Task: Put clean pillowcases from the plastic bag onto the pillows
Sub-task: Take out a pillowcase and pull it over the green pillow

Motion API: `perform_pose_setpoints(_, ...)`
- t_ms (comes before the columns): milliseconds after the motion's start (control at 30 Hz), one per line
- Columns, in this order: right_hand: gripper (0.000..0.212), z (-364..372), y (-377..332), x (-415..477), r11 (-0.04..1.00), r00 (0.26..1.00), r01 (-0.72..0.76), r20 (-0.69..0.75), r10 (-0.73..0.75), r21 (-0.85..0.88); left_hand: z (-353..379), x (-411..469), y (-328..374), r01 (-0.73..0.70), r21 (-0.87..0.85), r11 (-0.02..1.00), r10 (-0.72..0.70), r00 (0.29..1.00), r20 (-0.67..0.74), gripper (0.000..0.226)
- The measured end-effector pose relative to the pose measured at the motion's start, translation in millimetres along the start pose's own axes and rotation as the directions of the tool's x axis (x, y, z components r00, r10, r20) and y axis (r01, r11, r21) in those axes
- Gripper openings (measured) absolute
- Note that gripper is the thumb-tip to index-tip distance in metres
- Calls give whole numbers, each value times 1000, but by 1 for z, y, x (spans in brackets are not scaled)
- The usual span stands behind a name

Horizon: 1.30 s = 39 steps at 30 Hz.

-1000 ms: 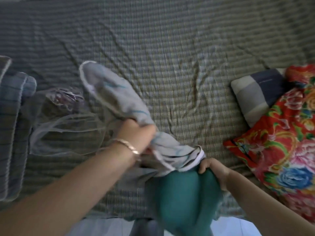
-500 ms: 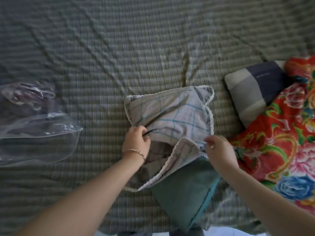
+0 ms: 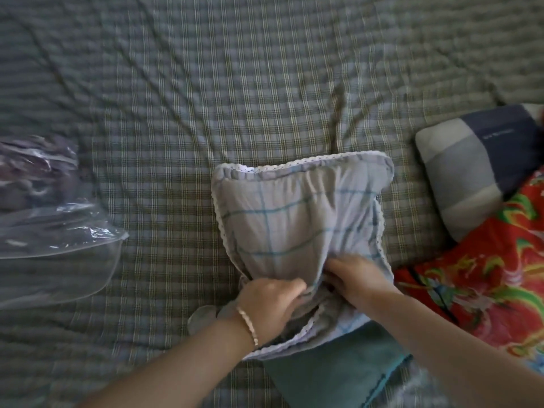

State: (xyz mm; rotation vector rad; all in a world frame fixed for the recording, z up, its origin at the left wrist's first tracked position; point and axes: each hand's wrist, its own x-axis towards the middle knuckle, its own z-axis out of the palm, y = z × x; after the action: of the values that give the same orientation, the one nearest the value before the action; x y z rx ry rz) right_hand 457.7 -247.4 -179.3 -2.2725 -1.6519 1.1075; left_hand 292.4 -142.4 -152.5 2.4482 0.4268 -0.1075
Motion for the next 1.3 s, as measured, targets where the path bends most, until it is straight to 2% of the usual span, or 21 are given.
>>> perform_pose_setpoints(67, 73, 2, 19, -39, 992, 974, -129, 190, 125, 7, -8, -8, -15, 213, 92, 973, -224, 964, 145, 21)
perform_pose_setpoints(100, 70, -3, 27, -56, 970, 953, -241, 191, 235, 10, -10, -15, -24, 314, 125, 941, -331, 932, 147, 27)
perform_pose_setpoints(167, 21, -12, 35, -79, 945, 948, -317, 4, 318, 80, -7, -30, -32, 366, 148, 919, -384, 916, 117, 49)
perform_pose_setpoints(233, 10, -8, 19, -86, 964, 930, -253, -254, 265, 77, -1, -45, -25, 336, 228, 914, -388, 889, 244, 76)
perform_pose_setpoints(267, 19, -8, 4, -85, 976, 931, -206, -295, 217, 69, 5, -51, -20, 366, 264, 892, -442, 828, 345, 88)
perform_pose_setpoints(333, 57, 2, -22, -84, 993, 978, -98, -189, 84, -64, 17, -62, -5, 372, 383, 845, -520, 738, 430, 100)
perform_pose_setpoints(400, 95, 16, -40, -78, 966, 997, -46, 49, 60, -253, 30, -76, 1, 402, 413, 817, -551, 755, 356, 92)
perform_pose_setpoints(433, 102, 24, -40, -73, 949, 997, -35, 52, 54, -313, 39, -83, -1, 446, 370, 815, -556, 780, 286, 84)
perform_pose_setpoints(567, 42, 10, -45, -56, 944, 985, 132, -64, -158, -303, 24, -75, 11, 382, 120, 916, -395, 913, 106, 17)
perform_pose_setpoints(667, 31, -14, -50, -75, 967, 972, 235, 0, -236, -103, 12, -73, 35, 404, -156, 901, -391, 914, 107, 36)
perform_pose_setpoints(733, 18, -25, -51, -99, 976, 971, 116, 228, -72, -186, 7, -80, 64, 287, -201, 937, -230, 937, 265, 43)
perform_pose_setpoints(800, 22, -2, -27, -135, 966, 901, -16, 415, 127, -260, 7, -83, 90, 82, -84, 993, -23, 835, 550, 37)
perform_pose_setpoints(833, 23, 10, -13, -153, 951, 851, -40, 489, 193, -306, 11, -83, 99, -13, -18, 1000, 22, 701, 712, 32)
perform_pose_setpoints(900, 16, 29, 11, -184, 934, 786, -160, 531, 315, -319, 23, -83, 105, -28, 69, 997, -48, 465, 884, 28)
perform_pose_setpoints(933, 10, 38, 26, -198, 938, 807, -187, 499, 317, -292, 25, -83, 105, 43, 93, 995, -102, 456, 884, 27)
perform_pose_setpoints(1033, 18, 31, 21, -201, 878, 800, -478, 410, 438, -5, 25, -78, 88, 380, 43, 924, -319, 704, 634, 24)
perform_pose_setpoints(1100, 22, 25, 19, -181, 791, 831, -543, 49, 553, 283, 16, -61, 79, 533, -78, 842, -461, 788, 408, 20)
perform_pose_setpoints(1133, 47, 22, 18, -171, 743, 762, -596, -78, 643, 303, 11, -49, 76, 554, -123, 823, -496, 808, 320, 19)
perform_pose_setpoints(1200, 108, 27, 25, -157, 550, 558, -770, -76, 826, 323, 5, -22, 71, 563, -143, 814, -531, 821, 210, 17)
perform_pose_setpoints(1233, 121, 32, 25, -153, 473, 500, -796, -31, 866, 377, 2, -8, 70, 568, -149, 810, -544, 821, 173, 16)
perform_pose_setpoints(1300, 108, 42, 31, -149, 417, 533, -740, 81, 842, 528, -4, 16, 71, 552, -198, 810, -539, 834, 117, 16)
